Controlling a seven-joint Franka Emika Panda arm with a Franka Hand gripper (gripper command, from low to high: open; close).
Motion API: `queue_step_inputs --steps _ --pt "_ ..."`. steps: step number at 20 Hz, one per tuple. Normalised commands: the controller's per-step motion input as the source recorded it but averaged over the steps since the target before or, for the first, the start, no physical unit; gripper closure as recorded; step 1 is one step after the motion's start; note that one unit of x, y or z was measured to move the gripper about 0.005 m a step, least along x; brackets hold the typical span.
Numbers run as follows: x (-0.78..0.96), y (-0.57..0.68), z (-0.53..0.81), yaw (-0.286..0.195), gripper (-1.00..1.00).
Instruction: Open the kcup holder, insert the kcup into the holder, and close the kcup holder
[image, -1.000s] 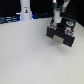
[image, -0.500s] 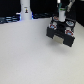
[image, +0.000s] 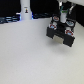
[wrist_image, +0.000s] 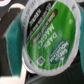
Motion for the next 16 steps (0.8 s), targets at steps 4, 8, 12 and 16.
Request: queue_step_inputs --steps 4,8,12,16 --pt "0.22 0.0 0.0 -0.056 1.0" --pt "0.22 0.0 -0.11 -0.065 1.0" --pt "0.2 0.0 -0.23 -0.093 1.0" --pt "0.1 0.04 -0.19 -0.06 1.0"
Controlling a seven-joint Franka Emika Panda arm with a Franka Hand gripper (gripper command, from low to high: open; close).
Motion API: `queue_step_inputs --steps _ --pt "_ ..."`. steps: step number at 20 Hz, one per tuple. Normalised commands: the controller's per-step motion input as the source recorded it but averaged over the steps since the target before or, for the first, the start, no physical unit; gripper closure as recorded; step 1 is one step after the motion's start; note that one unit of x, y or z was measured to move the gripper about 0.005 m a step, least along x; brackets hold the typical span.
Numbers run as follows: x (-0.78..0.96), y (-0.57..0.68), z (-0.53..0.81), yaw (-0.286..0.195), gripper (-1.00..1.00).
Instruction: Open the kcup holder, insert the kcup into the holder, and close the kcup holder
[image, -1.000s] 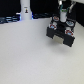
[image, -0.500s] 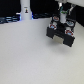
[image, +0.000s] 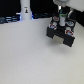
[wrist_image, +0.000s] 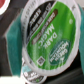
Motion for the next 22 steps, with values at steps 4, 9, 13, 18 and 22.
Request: queue_step_inputs --steps 4,9,13,18,22 --pt "0.0 0.01 -0.17 0.0 1.0" --pt "-0.01 0.0 -0.19 0.011 1.0" --pt "0.01 0.01 -0.33 0.009 1.0" --pt "0.01 0.13 -0.11 0.009 -1.0" --pt "0.03 0.19 0.16 0.095 -1.0"
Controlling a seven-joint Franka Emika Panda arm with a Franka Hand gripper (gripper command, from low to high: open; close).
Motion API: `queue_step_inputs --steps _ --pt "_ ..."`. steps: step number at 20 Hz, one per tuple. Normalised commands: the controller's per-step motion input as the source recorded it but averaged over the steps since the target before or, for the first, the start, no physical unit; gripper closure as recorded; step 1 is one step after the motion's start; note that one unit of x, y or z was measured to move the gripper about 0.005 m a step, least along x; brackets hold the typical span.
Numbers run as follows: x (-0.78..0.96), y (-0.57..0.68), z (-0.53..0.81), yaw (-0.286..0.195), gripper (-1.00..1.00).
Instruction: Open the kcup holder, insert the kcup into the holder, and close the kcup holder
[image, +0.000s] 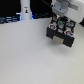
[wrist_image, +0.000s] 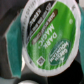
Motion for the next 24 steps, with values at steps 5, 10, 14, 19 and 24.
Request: queue_step_inputs --steps 5,10,14,19,24 --pt "0.12 0.05 0.43 0.136 -1.0" --pt "0.26 -0.11 0.5 0.087 -1.0" --pt "0.45 -0.36 0.38 0.053 -1.0" --pt "0.57 -0.43 0.31 0.044 -1.0" --pt "0.62 -0.45 0.25 0.037 -1.0"
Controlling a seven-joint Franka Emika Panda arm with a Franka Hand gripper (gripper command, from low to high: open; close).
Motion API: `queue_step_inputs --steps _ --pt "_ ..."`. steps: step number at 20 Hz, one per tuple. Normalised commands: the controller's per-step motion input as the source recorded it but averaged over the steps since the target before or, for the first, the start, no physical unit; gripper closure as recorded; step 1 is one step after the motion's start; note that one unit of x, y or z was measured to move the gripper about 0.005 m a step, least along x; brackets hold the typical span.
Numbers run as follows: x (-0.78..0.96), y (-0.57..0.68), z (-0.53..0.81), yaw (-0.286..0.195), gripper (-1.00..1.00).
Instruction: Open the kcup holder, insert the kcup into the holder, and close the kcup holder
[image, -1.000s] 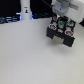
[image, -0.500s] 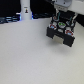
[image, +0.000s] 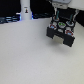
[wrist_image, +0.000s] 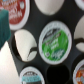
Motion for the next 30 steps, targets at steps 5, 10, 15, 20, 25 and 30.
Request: queue_step_inputs --steps 5,10,15,20,25,30 --pt "0.68 -0.44 0.18 0.021 -1.0" --pt "0.69 -0.35 0.01 0.03 -1.0" --pt "0.49 -0.14 -0.24 0.074 -1.0" --pt "0.21 0.1 -0.33 0.122 -1.0" --pt "-0.1 0.26 -0.14 0.178 -1.0" --pt "-0.34 0.26 -0.01 0.195 -1.0"
